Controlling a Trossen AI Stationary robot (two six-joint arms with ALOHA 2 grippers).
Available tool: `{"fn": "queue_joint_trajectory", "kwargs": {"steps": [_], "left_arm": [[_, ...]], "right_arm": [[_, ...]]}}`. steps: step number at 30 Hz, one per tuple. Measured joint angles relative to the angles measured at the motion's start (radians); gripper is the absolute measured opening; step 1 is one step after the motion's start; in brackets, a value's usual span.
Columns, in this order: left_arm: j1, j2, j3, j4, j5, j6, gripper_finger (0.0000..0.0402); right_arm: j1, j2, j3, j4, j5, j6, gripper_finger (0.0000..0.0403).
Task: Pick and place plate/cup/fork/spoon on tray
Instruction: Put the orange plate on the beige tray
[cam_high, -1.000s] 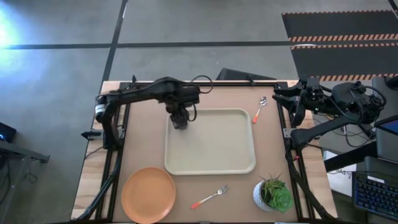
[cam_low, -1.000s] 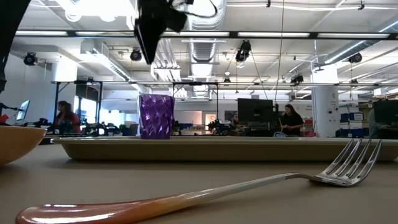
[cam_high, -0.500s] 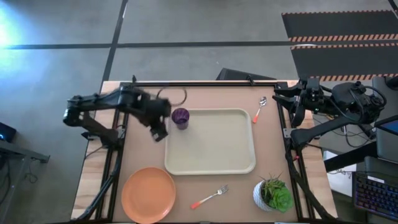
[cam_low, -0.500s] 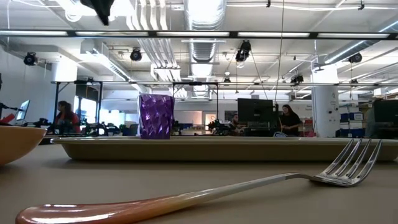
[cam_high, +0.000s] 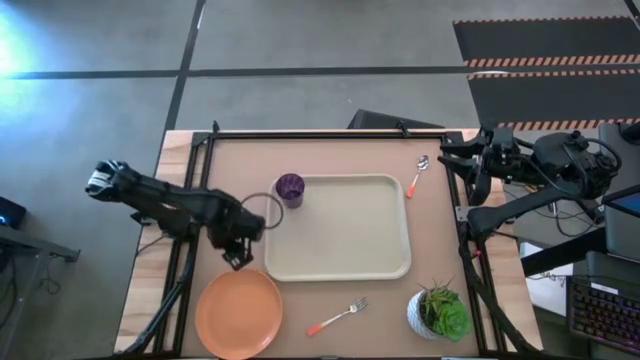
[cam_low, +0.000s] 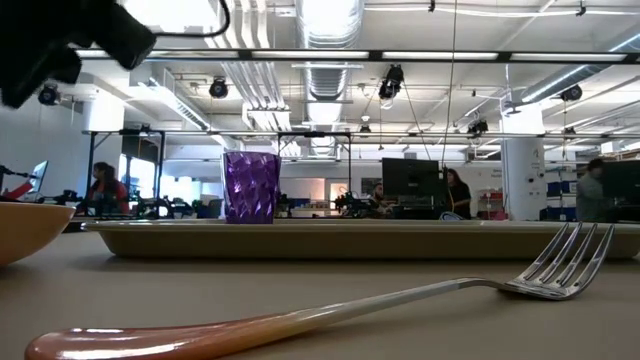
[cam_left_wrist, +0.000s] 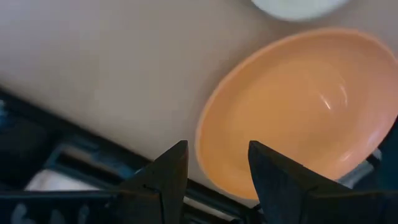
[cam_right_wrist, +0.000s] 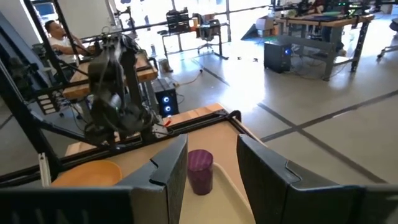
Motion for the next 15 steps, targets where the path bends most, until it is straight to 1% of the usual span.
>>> {"fn": "queue_joint_trajectory", "kwargs": {"steps": [3,5,7,9,15], "left_arm": [[-0.041,0.001,-0.093,0.141,0.041,-0.001,0.0151],[-0.07,0.009,-0.137,0.249,0.068,-0.001,0.015],[-0.096,0.017,-0.17,0.316,0.083,0.0,0.015],[-0.115,0.025,-0.191,0.338,0.083,0.004,0.015],[-0.121,0.037,-0.255,0.302,0.076,0.078,0.015]], "right_arm": [[0.0,0.0,0.0,0.0,-0.016,-0.002,0.013],[0.0,0.0,0.0,0.0,-0.021,-0.002,0.013],[0.0,0.0,0.0,0.0,-0.023,-0.001,0.013],[0.0,0.0,0.0,0.0,-0.023,-0.001,0.013],[0.0,0.001,0.0,0.008,-0.023,0.002,0.013]]}}
